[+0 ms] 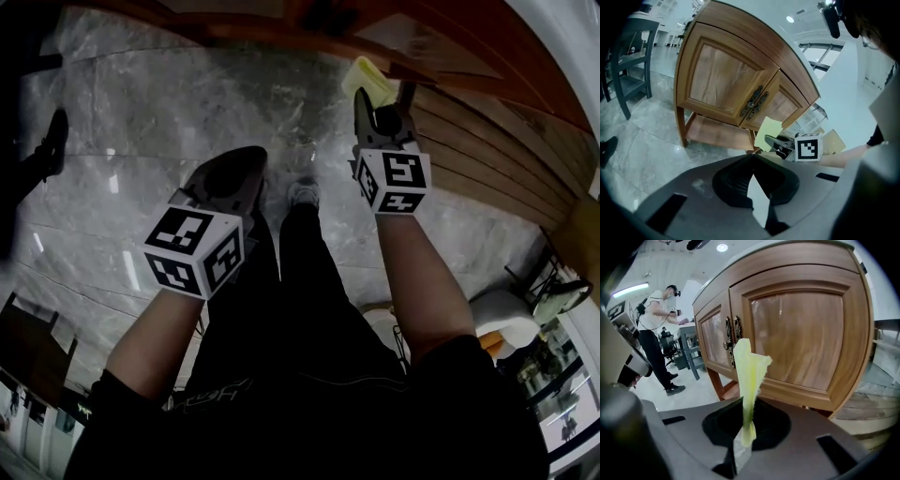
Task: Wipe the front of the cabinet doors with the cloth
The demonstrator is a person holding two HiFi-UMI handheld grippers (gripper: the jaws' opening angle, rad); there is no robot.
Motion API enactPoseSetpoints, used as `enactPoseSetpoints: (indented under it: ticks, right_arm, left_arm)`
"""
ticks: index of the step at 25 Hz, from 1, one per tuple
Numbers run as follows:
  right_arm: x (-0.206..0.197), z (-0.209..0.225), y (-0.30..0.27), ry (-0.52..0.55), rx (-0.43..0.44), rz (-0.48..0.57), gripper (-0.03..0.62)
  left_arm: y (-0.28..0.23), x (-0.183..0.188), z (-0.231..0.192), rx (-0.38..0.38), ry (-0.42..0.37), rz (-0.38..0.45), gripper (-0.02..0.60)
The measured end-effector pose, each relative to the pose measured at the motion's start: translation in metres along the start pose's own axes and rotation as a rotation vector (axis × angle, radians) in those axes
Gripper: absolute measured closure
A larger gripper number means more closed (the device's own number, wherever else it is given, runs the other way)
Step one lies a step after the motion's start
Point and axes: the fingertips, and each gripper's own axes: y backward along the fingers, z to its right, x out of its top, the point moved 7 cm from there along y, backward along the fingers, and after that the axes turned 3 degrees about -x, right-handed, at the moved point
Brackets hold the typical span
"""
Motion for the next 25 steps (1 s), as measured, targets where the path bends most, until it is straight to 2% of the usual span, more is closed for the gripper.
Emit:
enactPoseSetpoints:
  ticks: [10, 19, 25]
  right_arm:
    - [0.018, -0.044, -0.044, 0.05, 0.085, -0.004, 0.553]
    - [0.019, -0.035, -0.063, -0.011, 0.012, -0.02, 0.553]
    - [0.023, -0.026, -0.068, -0.024, -0.009, -0.007, 0.553]
  left_arm:
    - [0.036, 0.0, -0.048, 0.077, 0.073, 0.053, 0.575]
    - [0.044, -0.004, -0.064, 0.09, 0.093, 0.046, 0.575]
    - [0.036, -0.002, -0.061, 0.073, 0.077, 0.027, 0.575]
